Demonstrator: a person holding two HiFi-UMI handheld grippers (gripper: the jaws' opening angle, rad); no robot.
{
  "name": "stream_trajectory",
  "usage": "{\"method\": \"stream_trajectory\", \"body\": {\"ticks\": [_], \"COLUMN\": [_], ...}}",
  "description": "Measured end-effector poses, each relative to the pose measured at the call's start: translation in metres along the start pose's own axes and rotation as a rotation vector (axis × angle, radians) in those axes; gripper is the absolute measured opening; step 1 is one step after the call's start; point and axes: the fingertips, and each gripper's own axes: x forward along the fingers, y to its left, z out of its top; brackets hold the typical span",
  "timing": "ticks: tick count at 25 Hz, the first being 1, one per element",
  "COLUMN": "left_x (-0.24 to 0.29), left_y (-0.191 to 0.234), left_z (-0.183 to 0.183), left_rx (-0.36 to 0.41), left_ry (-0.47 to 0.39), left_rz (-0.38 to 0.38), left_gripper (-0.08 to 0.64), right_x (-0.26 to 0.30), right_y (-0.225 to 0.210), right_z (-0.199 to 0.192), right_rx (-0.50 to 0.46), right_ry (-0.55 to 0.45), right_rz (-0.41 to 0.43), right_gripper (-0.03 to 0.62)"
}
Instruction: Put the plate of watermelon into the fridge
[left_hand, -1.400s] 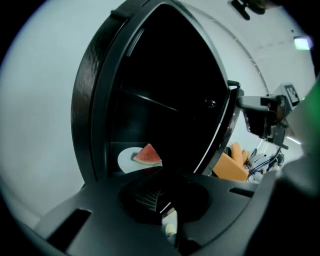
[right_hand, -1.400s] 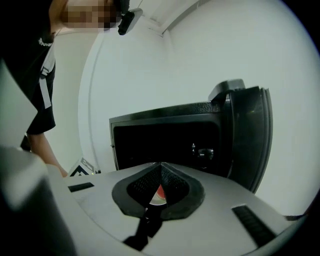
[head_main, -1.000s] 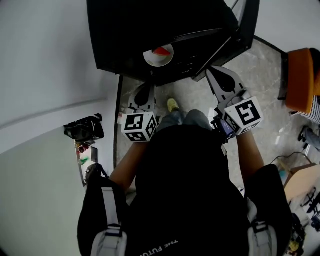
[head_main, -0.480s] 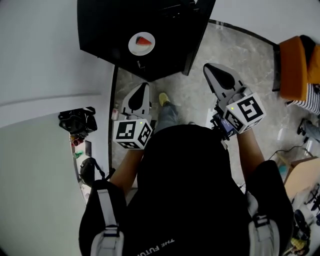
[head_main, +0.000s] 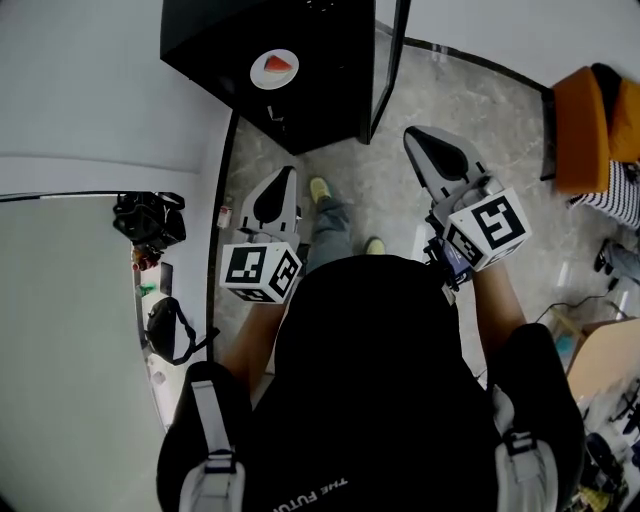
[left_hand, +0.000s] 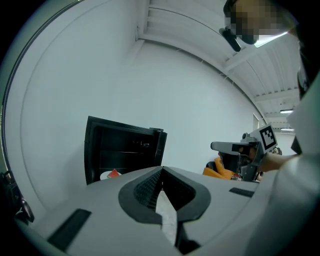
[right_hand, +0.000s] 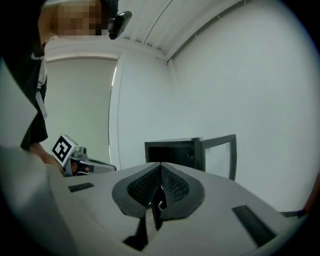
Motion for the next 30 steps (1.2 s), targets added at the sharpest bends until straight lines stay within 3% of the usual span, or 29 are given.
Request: {"method": "stream_trajectory", "body": {"ticks": [6,13,30], "left_x": [-0.027,-0.047,-0.068], "left_y": [-0.029,-0.045,-0.004], "left_z": [0.003,0.012,0.035], "left_rx": [0.02,0.106,0.137], "left_ry": [-0.009,-0.026,-0.058], "left_rz": [-0.002,-0.007,-0.098], "left_gripper": [0.008,0.008,0.008], "right_x": [-0.035,-0.052,-0.022], "right_y": [0.015,0.029,0.078], "right_z": [-0.001,-0.002,0.002], "right_rx": [0.008,0.013,0.018], "right_ry": [-0.002,0.003,0.059], "right_rz": [0.009,0.003,-0.076], "right_gripper": [0.008,0.008,0.008]}}
